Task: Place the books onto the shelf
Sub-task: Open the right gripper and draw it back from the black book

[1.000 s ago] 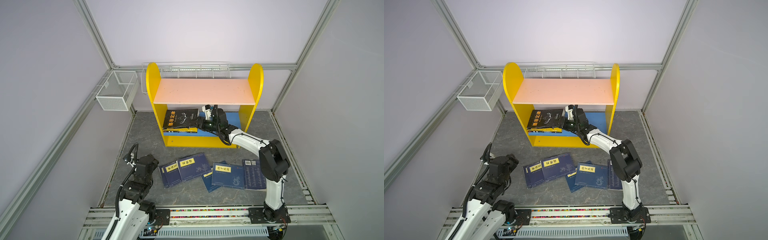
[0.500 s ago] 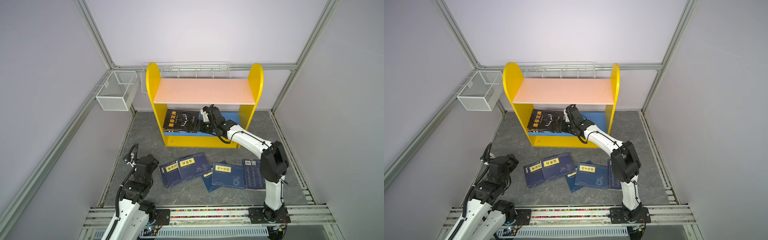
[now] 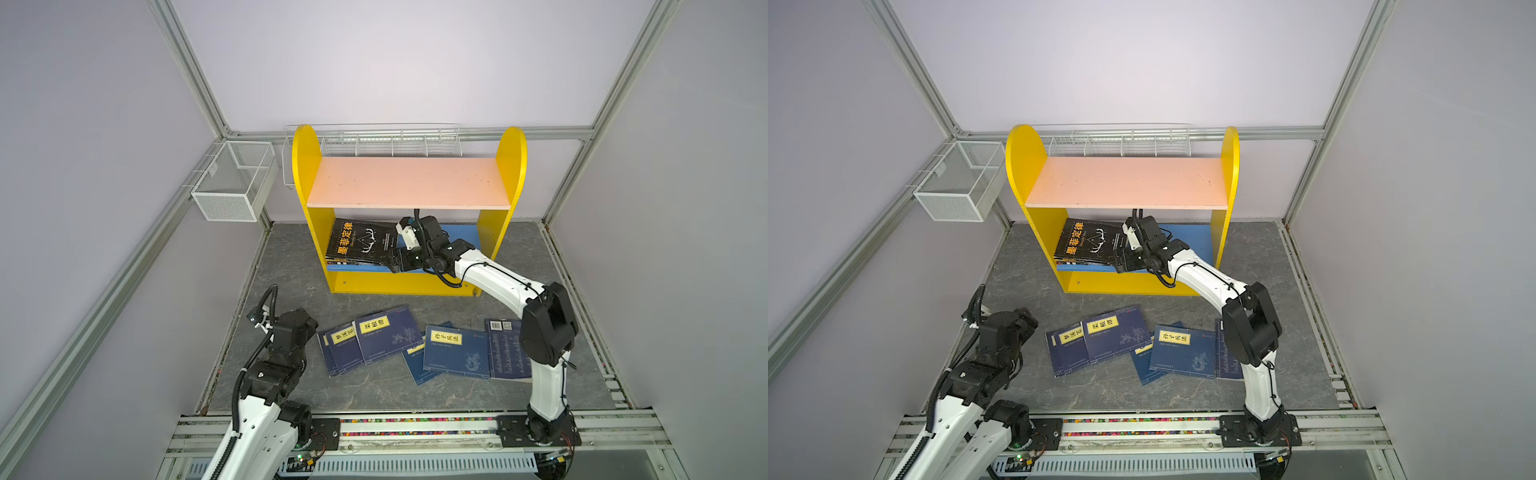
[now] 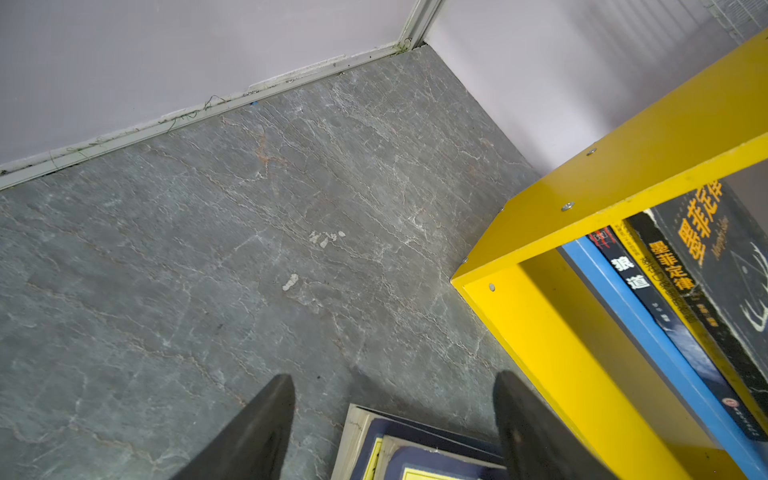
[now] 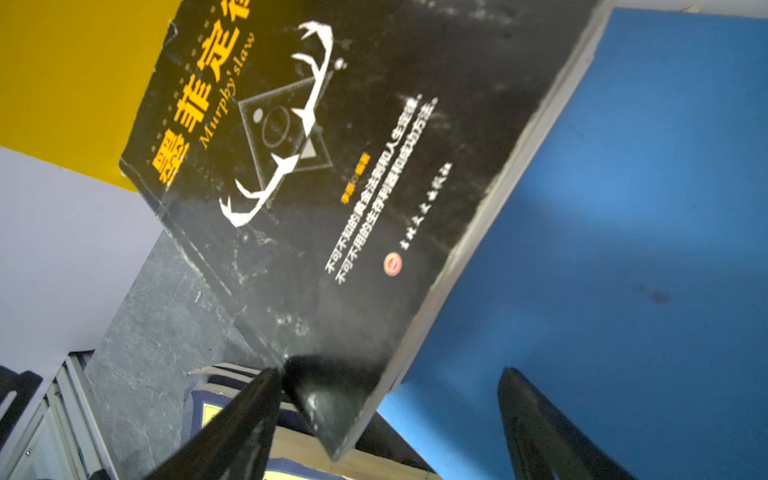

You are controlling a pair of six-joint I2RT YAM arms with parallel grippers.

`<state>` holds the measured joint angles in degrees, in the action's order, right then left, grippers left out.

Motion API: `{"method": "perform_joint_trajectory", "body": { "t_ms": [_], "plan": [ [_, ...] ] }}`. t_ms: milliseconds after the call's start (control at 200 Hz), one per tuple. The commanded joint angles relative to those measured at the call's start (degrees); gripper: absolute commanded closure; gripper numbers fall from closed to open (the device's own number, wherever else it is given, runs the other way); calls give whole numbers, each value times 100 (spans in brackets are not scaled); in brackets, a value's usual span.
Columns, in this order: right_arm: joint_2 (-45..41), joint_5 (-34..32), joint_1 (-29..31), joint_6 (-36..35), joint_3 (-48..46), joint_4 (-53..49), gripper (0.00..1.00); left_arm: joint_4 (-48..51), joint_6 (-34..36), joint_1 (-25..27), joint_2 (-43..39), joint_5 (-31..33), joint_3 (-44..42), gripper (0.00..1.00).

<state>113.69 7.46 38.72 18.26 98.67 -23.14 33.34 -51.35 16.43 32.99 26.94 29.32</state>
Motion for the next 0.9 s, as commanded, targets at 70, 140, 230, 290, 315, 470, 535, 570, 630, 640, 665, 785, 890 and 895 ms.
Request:
{"method": "perform_joint_trajectory", "body": {
  "t_ms": [70,140,230,290,315,470,535,570,630,640,665,785,890,895],
  "plan": [
    [-341,-208,229,-822,33,-31,17,32,27,-36,19,4,30,24],
    [-404,-281,267,-901,-60,52,17,35,24,-37,14,11,31,24],
    [-389,-373,269,-930,-46,38,17,32,22,-41,14,12,32,24],
    [-333,-363,273,-964,9,28,17,33,28,-37,14,5,33,24],
    [-311,-342,270,-978,35,22,17,36,29,-39,14,4,31,24],
    [-81,-334,277,-1090,249,-75,18,102,4,-35,-36,46,31,24],
    [16,-369,275,-1152,380,-144,18,119,0,-35,-72,54,24,24],
    [59,-382,270,-1175,442,-180,18,119,-2,-34,-82,65,15,24],
    [120,-394,277,-1243,532,-198,19,120,2,-36,-83,66,15,24],
    [128,-395,279,-1254,548,-200,19,120,2,-39,-83,64,19,24],
    [156,-390,278,-1272,592,-200,19,117,-2,-35,-76,61,22,24],
    [328,-358,275,-1328,818,-284,19,111,1,-37,-51,56,23,24],
    [442,-333,273,-1339,951,-285,20,111,0,-34,-45,57,30,24],
    [447,-333,270,-1341,956,-282,20,111,1,-34,-46,53,30,24]
  ]
}}
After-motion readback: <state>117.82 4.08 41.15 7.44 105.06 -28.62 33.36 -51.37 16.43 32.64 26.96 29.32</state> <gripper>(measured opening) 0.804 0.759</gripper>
